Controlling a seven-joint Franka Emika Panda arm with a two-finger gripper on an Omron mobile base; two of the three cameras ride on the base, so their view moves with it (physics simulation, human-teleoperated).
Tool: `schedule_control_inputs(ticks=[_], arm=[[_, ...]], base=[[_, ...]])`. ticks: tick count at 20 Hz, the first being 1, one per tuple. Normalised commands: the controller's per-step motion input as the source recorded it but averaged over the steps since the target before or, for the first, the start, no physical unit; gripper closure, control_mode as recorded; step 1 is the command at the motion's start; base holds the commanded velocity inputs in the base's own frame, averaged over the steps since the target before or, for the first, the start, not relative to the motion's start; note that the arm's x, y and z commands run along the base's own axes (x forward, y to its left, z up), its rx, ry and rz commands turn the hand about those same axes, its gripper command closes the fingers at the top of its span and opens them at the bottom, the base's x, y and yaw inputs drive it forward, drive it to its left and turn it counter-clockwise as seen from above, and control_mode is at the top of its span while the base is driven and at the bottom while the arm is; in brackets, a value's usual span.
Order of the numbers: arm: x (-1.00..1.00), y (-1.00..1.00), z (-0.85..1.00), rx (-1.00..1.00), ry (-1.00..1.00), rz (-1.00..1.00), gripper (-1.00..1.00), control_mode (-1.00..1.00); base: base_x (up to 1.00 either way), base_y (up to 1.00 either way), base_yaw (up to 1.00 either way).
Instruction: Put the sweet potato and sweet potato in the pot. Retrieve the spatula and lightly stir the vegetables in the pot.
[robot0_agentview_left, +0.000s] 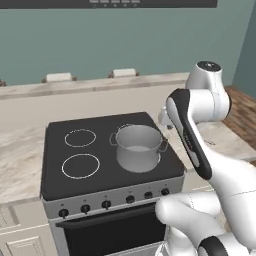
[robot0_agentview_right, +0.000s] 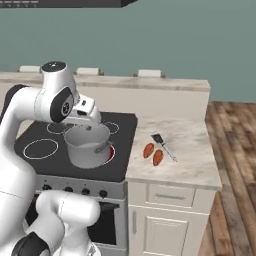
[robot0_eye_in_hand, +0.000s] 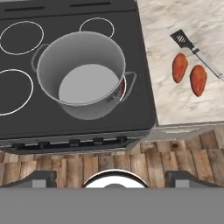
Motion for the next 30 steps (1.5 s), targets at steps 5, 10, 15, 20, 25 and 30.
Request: schedule_control_inputs(ticks=[5,10,15,20,25,30], arm=[[0.0,0.0,0.0,0.0,0.0,0.0,-1.0,1.0],[0.0,0.0,0.0,0.0,0.0,0.0,-1.0,1.0],[0.0,0.0,0.0,0.0,0.0,0.0,-1.0,1.0],[0.0,0.0,0.0,0.0,0.0,0.0,-1.0,1.0],[0.0,0.0,0.0,0.0,0.0,0.0,-1.0,1.0],[0.0,0.0,0.0,0.0,0.0,0.0,-1.0,1.0]], base=[[0.39,-0.72,-0.04],[0.76,-0.27,0.0],[0.78,-0.05,0.0],[0.01,0.0,0.0],[0.0,0.0,0.0],[0.0,0.0,0.0]])
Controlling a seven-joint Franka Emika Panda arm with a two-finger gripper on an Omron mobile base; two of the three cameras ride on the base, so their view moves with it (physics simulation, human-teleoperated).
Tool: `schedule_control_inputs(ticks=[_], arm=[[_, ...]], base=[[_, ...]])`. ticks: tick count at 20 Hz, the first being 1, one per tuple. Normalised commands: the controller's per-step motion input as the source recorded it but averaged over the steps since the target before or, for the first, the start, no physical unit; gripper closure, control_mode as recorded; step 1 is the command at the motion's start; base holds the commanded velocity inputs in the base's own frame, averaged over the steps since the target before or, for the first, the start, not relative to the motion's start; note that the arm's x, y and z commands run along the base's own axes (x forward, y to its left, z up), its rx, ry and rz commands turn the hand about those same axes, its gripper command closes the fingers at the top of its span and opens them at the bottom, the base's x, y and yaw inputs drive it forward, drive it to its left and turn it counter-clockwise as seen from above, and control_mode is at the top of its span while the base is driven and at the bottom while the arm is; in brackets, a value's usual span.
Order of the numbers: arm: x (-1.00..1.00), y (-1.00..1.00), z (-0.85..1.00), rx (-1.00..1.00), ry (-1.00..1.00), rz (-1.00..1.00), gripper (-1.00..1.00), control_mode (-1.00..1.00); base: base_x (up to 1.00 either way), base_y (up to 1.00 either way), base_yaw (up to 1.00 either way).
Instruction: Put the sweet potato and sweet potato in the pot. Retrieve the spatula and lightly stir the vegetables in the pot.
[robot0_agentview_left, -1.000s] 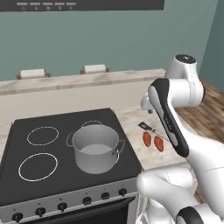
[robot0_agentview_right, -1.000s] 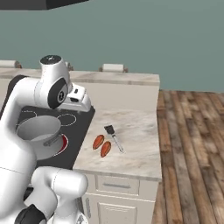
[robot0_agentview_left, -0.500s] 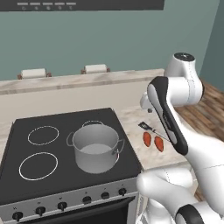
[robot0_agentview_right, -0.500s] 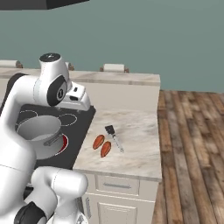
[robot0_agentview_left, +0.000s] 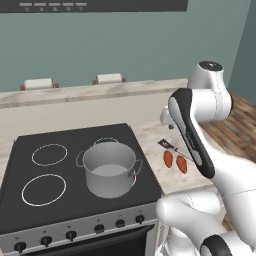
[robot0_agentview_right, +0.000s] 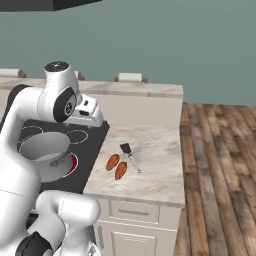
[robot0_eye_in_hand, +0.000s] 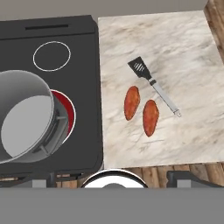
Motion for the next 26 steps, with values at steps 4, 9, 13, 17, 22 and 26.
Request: schedule_control_inputs(ticks=[4,9,13,17,22,26], arm=[[0.0,-0.06,-0.09,0.0,0.03,0.0,-1.0,-1.0],[0.03,-0.79,-0.43,0.05,0.22,-0.01,-1.0,-1.0],[0.16,-0.96,-0.25,0.09,0.25,-0.01,-1.0,-1.0],[0.51,-0.26,-0.07,0.0,0.09,-0.04,-1.0,-1.0],[0.6,0.01,-0.54,0.0,0.08,-0.07,-1.0,-1.0],[0.92,0.01,-1.0,0.0,0.02,-0.03,-1.0,-1.0]], base=[[0.0,-0.01,0.0],[0.0,0.0,0.0],[0.0,0.0,0.0],[0.0,0.0,0.0],[0.0,0.0,0.0],[0.0,0.0,0.0]])
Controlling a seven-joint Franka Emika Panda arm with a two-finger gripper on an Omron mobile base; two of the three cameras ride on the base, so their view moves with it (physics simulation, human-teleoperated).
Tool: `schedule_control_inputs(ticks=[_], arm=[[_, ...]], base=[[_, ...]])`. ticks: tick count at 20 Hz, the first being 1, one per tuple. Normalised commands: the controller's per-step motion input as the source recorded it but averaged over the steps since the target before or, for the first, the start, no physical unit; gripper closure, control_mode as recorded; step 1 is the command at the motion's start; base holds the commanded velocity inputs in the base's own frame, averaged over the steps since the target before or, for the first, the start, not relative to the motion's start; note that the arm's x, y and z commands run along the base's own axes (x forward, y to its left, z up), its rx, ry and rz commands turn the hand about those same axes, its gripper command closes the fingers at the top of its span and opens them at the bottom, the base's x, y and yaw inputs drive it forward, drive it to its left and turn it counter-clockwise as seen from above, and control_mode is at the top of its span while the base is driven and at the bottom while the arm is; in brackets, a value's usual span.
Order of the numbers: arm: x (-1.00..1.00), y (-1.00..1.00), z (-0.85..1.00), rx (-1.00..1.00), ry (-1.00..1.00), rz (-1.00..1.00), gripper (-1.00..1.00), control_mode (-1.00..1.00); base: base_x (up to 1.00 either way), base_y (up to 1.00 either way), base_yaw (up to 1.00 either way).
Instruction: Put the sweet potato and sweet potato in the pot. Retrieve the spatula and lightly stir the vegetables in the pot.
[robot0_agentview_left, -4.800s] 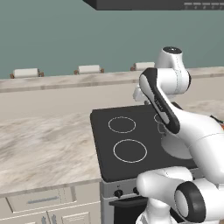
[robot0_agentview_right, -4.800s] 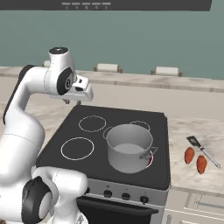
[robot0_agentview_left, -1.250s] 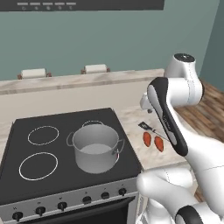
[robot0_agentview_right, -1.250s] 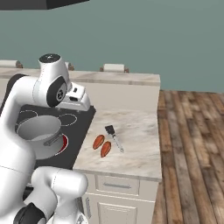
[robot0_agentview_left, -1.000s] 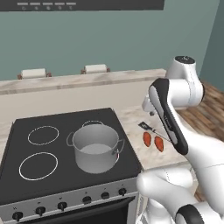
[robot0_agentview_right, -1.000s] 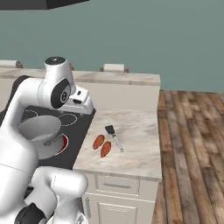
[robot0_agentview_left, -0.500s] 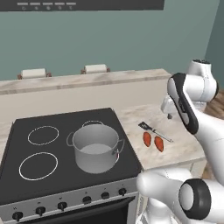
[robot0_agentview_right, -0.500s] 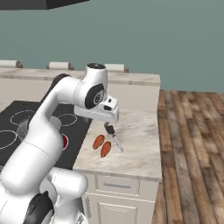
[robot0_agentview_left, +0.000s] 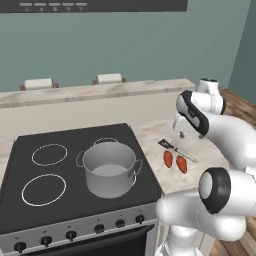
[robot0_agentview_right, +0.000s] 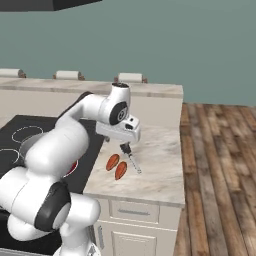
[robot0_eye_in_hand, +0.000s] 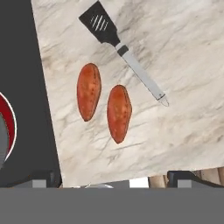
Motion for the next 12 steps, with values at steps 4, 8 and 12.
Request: schedule_control_inputs(ticks=[4,8,12], arm=[[0.44,0.0,-1.0,0.0,0.0,0.0,-1.0,-1.0],[0.08,0.0,-1.0,0.0,0.0,0.0,-1.0,-1.0],[-0.27,0.0,-0.51,0.0,0.0,0.0,-1.0,-1.0]], base=[[0.0,0.0,0.0],[0.0,0.0,0.0],[0.0,0.0,0.0]])
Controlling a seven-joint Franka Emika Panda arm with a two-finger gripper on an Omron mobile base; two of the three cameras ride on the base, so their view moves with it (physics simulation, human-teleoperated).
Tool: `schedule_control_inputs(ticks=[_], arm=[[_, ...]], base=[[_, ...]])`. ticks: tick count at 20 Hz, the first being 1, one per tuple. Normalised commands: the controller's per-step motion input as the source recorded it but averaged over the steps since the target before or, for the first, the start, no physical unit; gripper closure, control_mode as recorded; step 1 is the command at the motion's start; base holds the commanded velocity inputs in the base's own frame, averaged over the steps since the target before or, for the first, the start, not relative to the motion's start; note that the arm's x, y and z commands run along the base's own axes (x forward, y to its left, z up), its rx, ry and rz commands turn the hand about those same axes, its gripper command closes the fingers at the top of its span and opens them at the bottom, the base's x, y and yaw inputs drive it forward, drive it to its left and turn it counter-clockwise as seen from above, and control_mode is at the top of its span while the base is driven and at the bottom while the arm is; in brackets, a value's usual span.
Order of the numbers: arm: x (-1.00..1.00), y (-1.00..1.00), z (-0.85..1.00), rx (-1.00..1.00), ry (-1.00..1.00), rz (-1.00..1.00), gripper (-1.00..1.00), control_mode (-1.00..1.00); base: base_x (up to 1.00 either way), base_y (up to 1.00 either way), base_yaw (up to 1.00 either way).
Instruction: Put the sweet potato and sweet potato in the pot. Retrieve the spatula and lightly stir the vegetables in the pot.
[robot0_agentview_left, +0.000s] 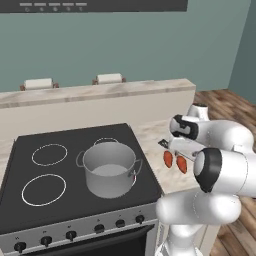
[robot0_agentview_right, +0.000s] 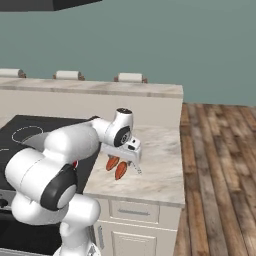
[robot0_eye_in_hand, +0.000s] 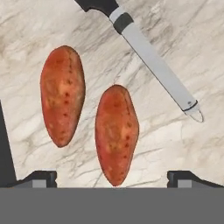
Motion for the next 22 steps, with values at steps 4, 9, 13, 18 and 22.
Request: schedule_control_inputs(ticks=[4,9,13,18,22], arm=[[-0.08,0.0,-0.33,0.0,0.0,0.0,-1.0,-1.0],[0.0,0.0,-0.35,0.0,0.0,0.0,-1.0,-1.0],[0.0,0.0,-0.18,0.0,0.0,0.01,-1.0,-1.0],[0.0,0.02,-0.39,0.0,0.0,0.0,-1.0,-1.0],[0.01,0.03,-0.34,0.0,0.0,0.0,-1.0,-1.0]], base=[[0.0,0.0,0.0],[0.0,0.0,0.0],[0.0,0.0,0.0],[0.0,0.0,0.0],[0.0,0.0,0.0]])
